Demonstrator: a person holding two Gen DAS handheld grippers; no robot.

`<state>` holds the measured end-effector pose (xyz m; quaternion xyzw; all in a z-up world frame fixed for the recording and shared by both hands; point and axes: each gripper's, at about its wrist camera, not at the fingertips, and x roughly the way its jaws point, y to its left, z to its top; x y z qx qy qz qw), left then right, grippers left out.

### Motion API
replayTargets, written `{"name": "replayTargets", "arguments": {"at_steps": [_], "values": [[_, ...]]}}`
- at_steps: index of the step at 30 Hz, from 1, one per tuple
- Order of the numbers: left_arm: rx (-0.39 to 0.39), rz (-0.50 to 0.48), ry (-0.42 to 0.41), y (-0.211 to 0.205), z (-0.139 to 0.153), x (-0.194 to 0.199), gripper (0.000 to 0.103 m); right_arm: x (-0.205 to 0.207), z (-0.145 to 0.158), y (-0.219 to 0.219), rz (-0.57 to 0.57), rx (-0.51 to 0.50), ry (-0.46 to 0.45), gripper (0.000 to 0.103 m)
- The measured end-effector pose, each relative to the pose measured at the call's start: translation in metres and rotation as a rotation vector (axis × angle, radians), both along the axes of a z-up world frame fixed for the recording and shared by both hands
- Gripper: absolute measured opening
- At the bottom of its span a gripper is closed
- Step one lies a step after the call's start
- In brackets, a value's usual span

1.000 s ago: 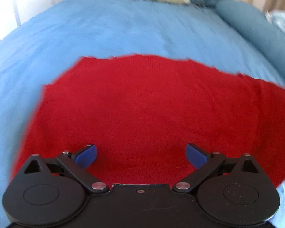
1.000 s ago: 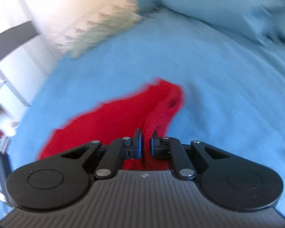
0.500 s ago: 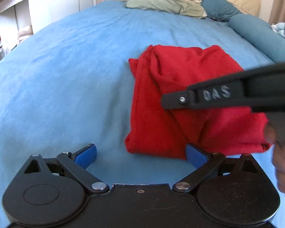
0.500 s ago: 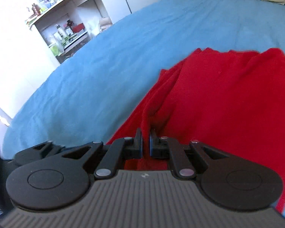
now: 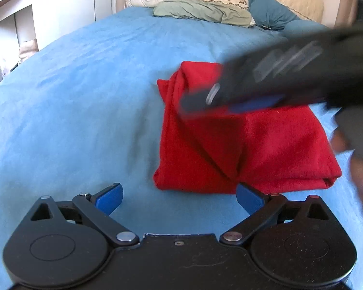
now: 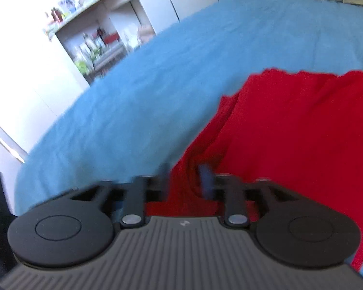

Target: Fold small clothes

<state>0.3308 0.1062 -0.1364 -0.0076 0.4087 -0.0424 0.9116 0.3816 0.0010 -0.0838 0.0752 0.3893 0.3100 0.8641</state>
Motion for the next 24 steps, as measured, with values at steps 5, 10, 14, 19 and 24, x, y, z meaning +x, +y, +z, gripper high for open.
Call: {"name": "replayTargets", "arguments": {"at_steps": [5,10,14,19,24], "values": [[-0.048,-0.02,-0.09,0.009,0.019,-0.013,0.101,-0.03,0.035,-0.059,-0.126,-0.05,-0.146,0.102],[-0.067,-0.009,-0.129,0.002,0.029,0.0,0.1,-0.071,0.013,-0.107,-0.266,-0.206,-0.178,0.102],[-0.023,0.013,-0.124,-0.003,0.023,0.019,0.098,-0.095,-0.026,-0.122,-0.307,-0.268,-0.121,0.102],[0.001,0.033,-0.123,0.004,0.018,0.025,0.098,-0.096,-0.052,-0.116,-0.348,-0.321,-0.103,0.101],[0.059,0.092,-0.065,0.025,0.002,0.029,0.099,-0.087,-0.051,-0.12,-0.454,-0.331,-0.103,0.101]]}}
